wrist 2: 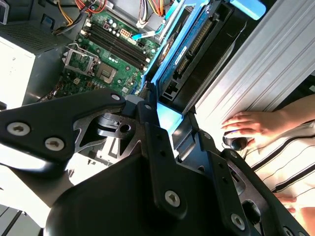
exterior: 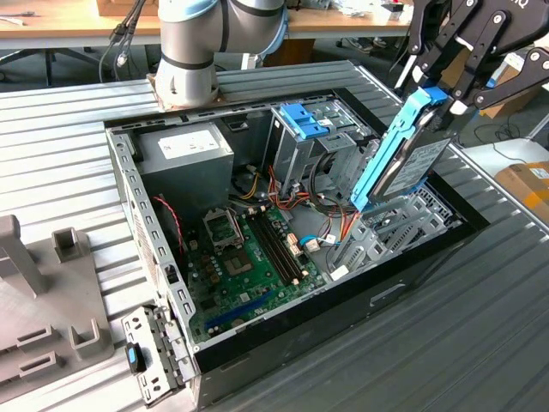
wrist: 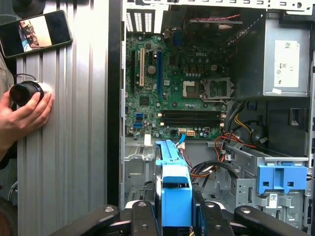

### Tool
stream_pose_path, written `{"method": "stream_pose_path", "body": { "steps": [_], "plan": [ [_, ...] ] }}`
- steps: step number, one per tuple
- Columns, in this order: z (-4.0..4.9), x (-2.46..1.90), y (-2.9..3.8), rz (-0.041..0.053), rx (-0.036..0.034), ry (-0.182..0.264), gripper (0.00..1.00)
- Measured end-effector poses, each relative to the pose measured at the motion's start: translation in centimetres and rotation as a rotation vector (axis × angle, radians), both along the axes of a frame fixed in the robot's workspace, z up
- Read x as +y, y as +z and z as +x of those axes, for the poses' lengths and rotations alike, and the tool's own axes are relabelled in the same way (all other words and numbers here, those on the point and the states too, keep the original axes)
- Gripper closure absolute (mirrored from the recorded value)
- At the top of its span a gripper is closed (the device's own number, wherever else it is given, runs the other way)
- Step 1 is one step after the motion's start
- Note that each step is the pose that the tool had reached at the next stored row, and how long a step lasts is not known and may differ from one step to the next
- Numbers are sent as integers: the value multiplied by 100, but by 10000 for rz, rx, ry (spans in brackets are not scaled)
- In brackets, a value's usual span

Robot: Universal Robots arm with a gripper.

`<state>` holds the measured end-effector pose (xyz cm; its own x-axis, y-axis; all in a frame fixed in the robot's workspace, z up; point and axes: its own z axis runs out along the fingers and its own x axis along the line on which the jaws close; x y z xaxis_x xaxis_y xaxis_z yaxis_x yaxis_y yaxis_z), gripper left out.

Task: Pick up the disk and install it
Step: 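Pick up the disk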

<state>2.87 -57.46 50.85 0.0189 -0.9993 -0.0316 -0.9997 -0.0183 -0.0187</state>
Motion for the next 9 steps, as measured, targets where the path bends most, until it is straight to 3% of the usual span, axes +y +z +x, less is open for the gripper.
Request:
{"method": "stream_pose_path", "body": {
  "steps": [6, 7, 9],
  "plan": [
    [88, -12, -9, 4, -1, 0, 64],
    [90, -28, -8, 2, -1, 0, 64],
    [96, -115, -9, 2, -1, -1, 64]
  ]
}}
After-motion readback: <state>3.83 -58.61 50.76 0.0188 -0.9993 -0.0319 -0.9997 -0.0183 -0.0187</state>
